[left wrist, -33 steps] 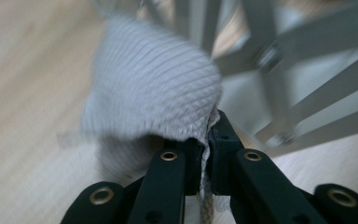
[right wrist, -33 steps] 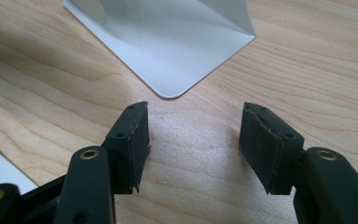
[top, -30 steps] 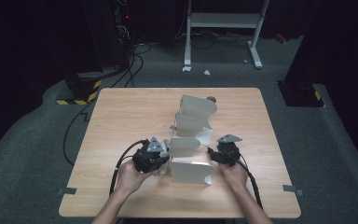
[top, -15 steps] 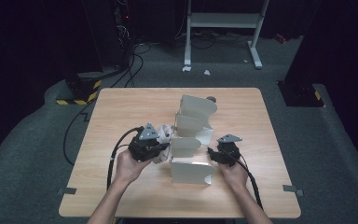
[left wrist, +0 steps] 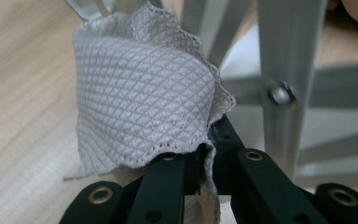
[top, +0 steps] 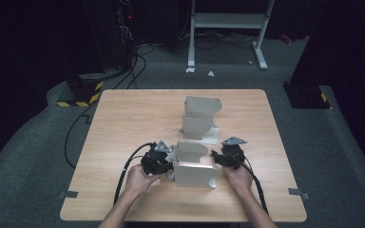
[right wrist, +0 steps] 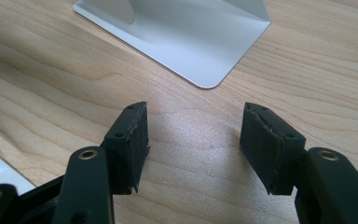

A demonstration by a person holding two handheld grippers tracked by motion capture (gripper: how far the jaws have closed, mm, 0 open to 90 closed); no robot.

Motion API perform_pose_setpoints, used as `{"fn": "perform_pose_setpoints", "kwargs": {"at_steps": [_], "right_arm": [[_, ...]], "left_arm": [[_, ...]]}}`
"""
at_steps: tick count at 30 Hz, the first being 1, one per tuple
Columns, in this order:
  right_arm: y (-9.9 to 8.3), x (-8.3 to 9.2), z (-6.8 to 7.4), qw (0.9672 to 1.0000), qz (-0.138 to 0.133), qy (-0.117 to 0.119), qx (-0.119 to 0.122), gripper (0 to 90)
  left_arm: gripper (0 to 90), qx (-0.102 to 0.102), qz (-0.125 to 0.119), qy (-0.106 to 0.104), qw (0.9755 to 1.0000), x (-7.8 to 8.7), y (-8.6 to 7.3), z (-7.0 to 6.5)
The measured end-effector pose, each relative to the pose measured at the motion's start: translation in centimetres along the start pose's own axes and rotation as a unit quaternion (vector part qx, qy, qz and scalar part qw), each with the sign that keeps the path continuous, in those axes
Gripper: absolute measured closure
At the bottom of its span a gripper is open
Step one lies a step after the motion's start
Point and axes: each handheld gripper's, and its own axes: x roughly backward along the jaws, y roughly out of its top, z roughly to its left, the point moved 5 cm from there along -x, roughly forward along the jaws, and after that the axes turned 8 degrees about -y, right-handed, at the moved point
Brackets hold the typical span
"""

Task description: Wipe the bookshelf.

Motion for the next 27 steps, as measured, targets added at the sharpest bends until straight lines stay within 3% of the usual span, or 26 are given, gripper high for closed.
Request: {"fn": "perform_pose_setpoints", "kwargs": {"at_steps": [4,6,11,15,19,23,27], "right_arm": [[0.0,0.0,0.0,1.0000,0.000,0.000,-0.001,42.2],[0.0,0.0,0.0,1.0000,0.000,0.000,0.000,42.2],[0.0,0.0,0.0,1.0000,0.000,-0.001,-0.001,42.2],[0.0,0.0,0.0,1.0000,0.000,-0.001,-0.001,42.2],[0.0,0.0,0.0,1.0000,0.000,-0.001,-0.001,42.2],[0.0,0.0,0.0,1.0000,0.000,-0.001,-0.002,42.1],[0.0,0.0,0.0,1.0000,0.000,-0.001,-0.002,42.1]], "left_arm": [[84.5,-0.012,-0.028,0.000,0.9995,2.0,0.9,-0.9],[84.5,-0.015,-0.059,-0.012,0.9981,3.9,1.7,-1.5],[84.4,-0.031,-0.083,-0.016,0.9959,6.1,2.4,-2.6],[84.5,-0.034,-0.050,-0.011,0.9981,4.7,1.5,-2.8],[84.5,-0.009,-0.031,-0.021,0.9993,2.9,0.1,-2.4],[84.4,0.003,0.008,-0.020,0.9998,0.8,-1.6,-2.4],[84.4,0.005,0.003,-0.028,0.9996,1.0,-1.8,-2.8]]}}
